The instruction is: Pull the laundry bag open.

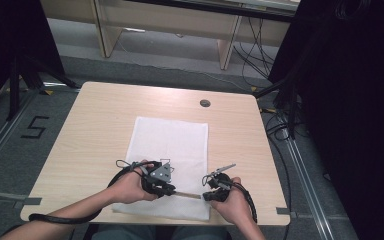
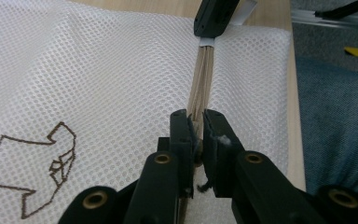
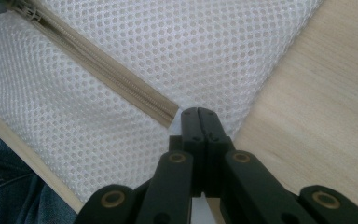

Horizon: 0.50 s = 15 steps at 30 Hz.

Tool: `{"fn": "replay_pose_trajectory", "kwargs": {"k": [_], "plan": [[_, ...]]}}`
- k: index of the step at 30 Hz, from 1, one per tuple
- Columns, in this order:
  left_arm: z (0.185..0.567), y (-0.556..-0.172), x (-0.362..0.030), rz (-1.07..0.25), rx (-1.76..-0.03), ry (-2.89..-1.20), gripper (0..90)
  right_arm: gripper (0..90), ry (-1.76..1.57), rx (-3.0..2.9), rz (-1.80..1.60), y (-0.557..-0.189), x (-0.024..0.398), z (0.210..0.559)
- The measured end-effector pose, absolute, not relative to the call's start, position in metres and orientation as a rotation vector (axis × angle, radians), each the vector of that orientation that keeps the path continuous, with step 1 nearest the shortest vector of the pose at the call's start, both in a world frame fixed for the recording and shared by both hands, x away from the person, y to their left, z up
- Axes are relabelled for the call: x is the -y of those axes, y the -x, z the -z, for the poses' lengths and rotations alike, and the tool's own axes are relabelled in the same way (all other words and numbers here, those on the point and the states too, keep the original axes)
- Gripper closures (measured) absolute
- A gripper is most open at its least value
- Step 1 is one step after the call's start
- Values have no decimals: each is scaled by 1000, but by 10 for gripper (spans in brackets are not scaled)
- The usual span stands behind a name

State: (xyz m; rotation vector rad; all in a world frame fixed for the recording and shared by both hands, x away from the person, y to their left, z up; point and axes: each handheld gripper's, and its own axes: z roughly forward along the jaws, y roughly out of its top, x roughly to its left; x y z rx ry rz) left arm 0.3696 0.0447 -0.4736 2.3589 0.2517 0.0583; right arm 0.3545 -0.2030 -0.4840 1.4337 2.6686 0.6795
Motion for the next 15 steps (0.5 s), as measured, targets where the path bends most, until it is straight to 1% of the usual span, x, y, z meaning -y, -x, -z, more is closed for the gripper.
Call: {"fn": "replay_pose_trajectory", "kwargs": {"k": [13,15], "plan": [[474,-369,-48,-68,-251,-2368,825,900,-1451,-2667,-642,-354,202,483],[474,-370,-48,-51,-254,-2364,825,900,-1421,-2672,-663,-355,203,484]]}}
